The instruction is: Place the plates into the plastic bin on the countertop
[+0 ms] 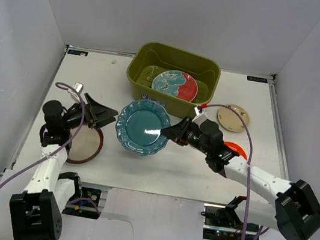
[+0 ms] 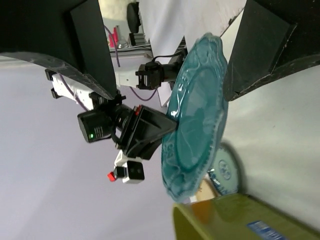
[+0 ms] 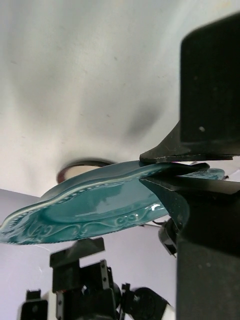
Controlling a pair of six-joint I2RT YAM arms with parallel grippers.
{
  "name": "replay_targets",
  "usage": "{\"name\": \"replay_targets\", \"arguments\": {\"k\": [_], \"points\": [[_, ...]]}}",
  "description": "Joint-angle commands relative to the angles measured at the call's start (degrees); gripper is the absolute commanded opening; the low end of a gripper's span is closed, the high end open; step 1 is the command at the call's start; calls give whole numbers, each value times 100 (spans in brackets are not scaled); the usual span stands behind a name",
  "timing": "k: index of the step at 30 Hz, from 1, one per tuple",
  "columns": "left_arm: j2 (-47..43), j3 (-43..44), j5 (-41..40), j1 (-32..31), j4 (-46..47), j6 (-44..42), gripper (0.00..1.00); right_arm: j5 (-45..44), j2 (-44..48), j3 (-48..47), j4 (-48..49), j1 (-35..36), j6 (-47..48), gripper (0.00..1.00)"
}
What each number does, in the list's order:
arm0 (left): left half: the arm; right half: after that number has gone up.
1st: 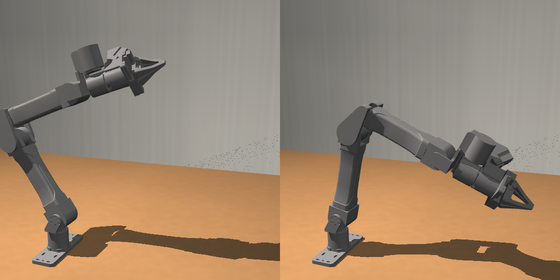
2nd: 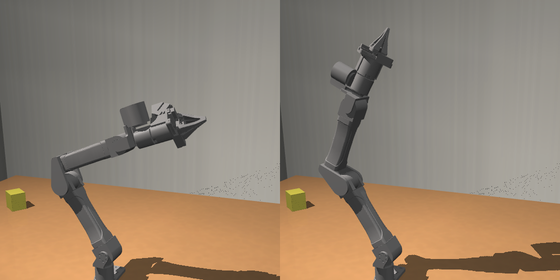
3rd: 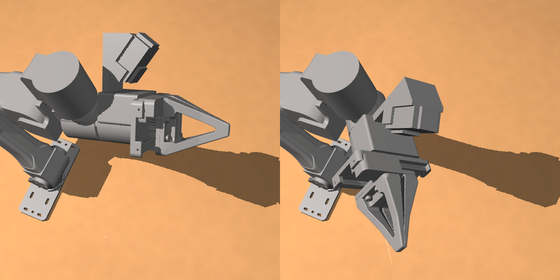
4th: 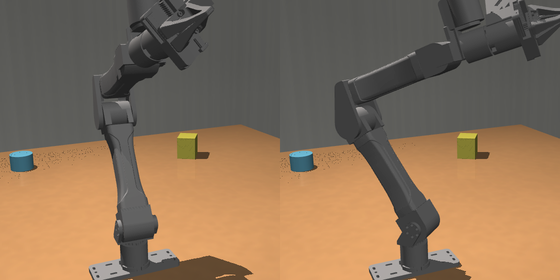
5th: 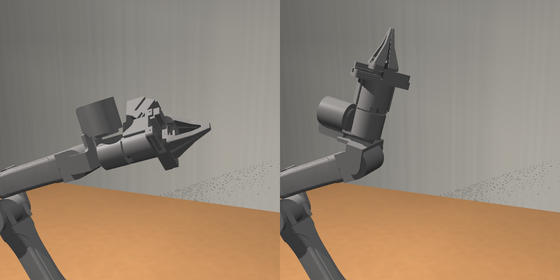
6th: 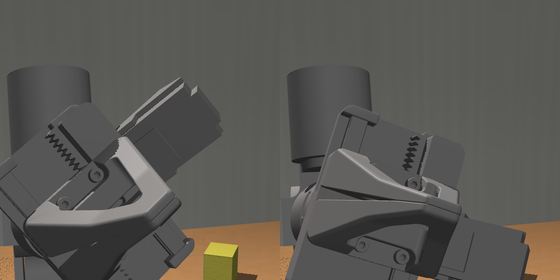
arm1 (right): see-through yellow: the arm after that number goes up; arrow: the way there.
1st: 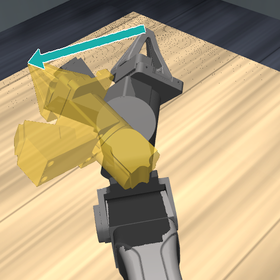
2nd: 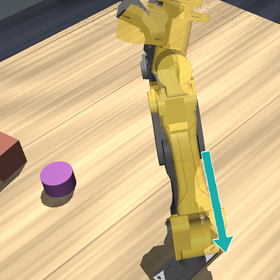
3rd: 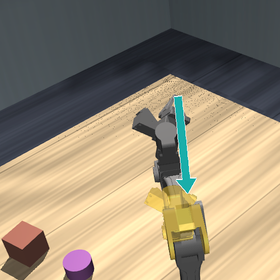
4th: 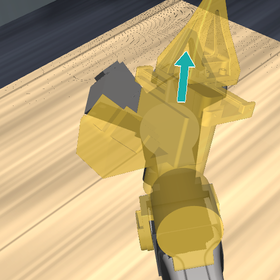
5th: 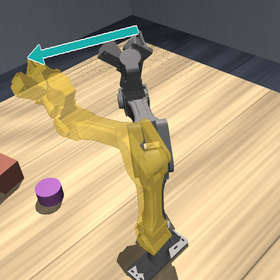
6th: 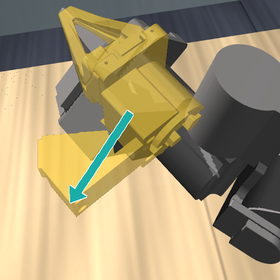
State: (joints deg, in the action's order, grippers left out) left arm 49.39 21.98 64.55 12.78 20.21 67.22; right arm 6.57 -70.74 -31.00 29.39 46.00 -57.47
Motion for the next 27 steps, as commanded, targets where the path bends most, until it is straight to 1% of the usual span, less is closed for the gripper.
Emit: {"name": "replay_targets", "arguments": {"k": [1,2,3,4,5,6,8,9,10,11,12,14,15,16,17,18,19,21,22,23,24,27], "points": [[-43,640,260,-126,-443,-647,98,-244,667,-1336,-247,-432,491,8],[-43,763,146,-178,-726,-875,98,-139,667,-1564,-571,-599,518,8],[-17,973,49,-205,-972,-1330,98,79,588,-1775,-670,-931,535,8],[1,1019,-56,-231,-1436,-1534,98,177,527,-2186,-767,-1083,527,8],[18,1036,-292,-275,-1562,-1676,98,283,448,-2373,-890,-1258,509,8],[71,958,-355,-293,-1607,-1747,98,432,256,-2549,-934,-1512,492,8],[176,879,-382,-380,-1590,-1774,98,407,0,-3129,-1118,-1707,605,8],[238,861,-417,-433,-1581,-1878,98,294,-323,-3340,-1206,-1847,658,8],[256,861,-452,-495,-1581,-1940,98,240,-509,-3542,-1286,-1901,719,8],[264,861,-479,-652,-1590,-2002,98,187,-702,-3944,-1339,-1954,842,8],[273,870,-514,-732,-1590,-2159,98,126,-1122,-4140,-1452,-2033,886,8],[326,922,-558,-1022,-1660,-2335,98,134,-1537,-4709,-1532,-2086,992,8],[335,940,-628,-1118,-1686,-2432,98,56,-1940,-4904,-1637,-2104,1062,8],[370,992,-654,-1424,-1765,-2607,98,-14,-2144,-5115,-1742,-2112,1158,8],[387,1019,-672,-1540,-1792,-2678,98,-146,-2328,-5535,-1883,-2121,1316,8],[405,1071,-724,-1646,-1870,-2766,98,-164,-2661,-5687,-2023,-2139,1361,8],[414,1202,-812,-1890,-1967,-3028,98,-182,-2821,-5828,-2077,-2148,1414,8],[449,1352,-1075,-2164,-2265,-3345,98,-200,-3233,-6188,-2252,-2200,1502,8],[467,1423,-1442,-2452,-2510,-3504,98,-208,-3340,-6251,-2305,-2209,1511,8],[519,1580,-1602,-2568,-2626,-3766,98,-269,-3419,-6277,-2323,-2227,1528,8],[528,1642,-1726,-2648,-2784,-3856,98,-305,-3542,-6304,-2315,-2227,1563,8],[432,1678,-1867,-2798,-2820,-3980,98,-428,-3806,-6365,-2332,-2244,1625,8]]}}
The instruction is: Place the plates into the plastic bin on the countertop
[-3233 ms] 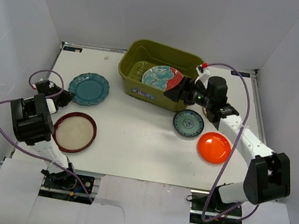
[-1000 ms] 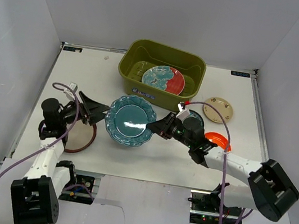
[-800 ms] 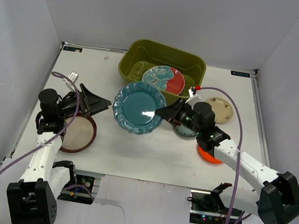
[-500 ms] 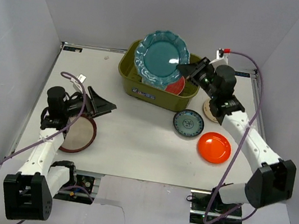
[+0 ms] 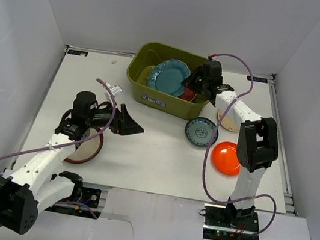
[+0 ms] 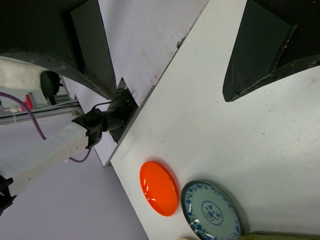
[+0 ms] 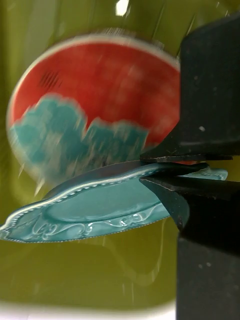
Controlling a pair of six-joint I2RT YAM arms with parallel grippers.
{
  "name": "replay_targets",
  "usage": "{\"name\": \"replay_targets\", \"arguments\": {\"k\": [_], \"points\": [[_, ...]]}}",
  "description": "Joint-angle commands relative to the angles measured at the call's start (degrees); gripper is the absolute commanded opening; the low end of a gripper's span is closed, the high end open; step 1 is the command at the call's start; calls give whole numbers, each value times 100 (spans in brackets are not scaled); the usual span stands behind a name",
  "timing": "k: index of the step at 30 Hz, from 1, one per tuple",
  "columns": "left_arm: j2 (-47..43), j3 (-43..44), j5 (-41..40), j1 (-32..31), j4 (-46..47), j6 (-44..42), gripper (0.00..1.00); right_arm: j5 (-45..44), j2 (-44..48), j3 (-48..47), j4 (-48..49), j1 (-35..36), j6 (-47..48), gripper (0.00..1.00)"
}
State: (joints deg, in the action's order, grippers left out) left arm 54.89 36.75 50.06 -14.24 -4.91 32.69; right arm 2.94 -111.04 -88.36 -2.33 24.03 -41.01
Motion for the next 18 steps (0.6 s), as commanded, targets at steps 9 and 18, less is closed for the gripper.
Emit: {"name": "replay_targets", "arguments": {"k": [9,18], "points": [[-339,201,-726,-263,-458,-790,98,-188,-365,-780,391,-74,242,57],[-576,280,-1367,-264,-722,-983,98,-1110,65,-1395,-759,-30,1551,92]]}}
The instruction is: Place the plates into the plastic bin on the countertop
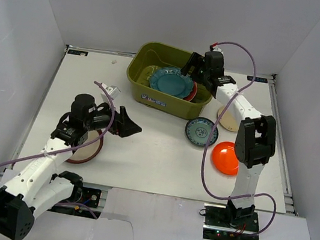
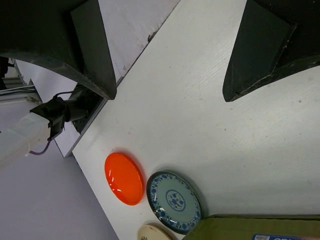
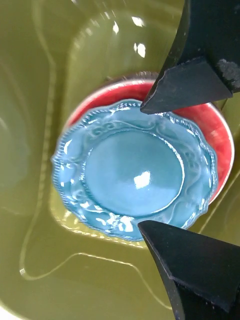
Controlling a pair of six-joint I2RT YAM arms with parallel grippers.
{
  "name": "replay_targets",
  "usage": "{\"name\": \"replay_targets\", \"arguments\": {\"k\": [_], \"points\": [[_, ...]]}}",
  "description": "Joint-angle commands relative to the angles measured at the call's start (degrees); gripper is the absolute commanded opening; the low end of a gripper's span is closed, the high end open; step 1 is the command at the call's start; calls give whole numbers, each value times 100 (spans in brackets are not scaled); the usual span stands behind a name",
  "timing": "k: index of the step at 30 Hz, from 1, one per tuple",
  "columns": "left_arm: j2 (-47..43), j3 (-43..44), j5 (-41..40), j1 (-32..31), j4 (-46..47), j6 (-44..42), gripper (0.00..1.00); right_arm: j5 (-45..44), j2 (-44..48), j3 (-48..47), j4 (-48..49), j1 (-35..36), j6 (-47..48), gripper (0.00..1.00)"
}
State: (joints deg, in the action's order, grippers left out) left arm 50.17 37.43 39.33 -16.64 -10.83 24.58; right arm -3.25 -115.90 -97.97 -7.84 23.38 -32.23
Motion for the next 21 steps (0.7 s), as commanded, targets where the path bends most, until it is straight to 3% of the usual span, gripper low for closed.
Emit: {"name": "replay_targets", "arguments": {"k": [1,4,8,12,13,15,17,21], "points": [[-148,212,-355,-23,-130,-181,98,-684,716,-424,-262,53,813,91],[-306,230,-689,-23,-165,-164,98,-652,1198,-223,-421,79,1096,90],[-823,483,-1365,-23,-218,142,98,68,2280,1057,254,412,833,98],[-1167,1081,-2130,-23,-349,355,98,272,3046,3226,1467,1867,44,81],[-1211,1300,-2366,-23,-428,355,98,542,3073,3493,1939,2133,-159,69],[-1369,1433,-2578,-23,-490,337,98,745,2968,4186,2529,2791,-589,63],[-1501,1486,-2947,-23,-560,285,98,966,2565,4444,3354,3189,-1039,61],[-1765,1338,-3554,-23,-736,161,98,1230,1449,4007,3754,3927,-1216,65]]}}
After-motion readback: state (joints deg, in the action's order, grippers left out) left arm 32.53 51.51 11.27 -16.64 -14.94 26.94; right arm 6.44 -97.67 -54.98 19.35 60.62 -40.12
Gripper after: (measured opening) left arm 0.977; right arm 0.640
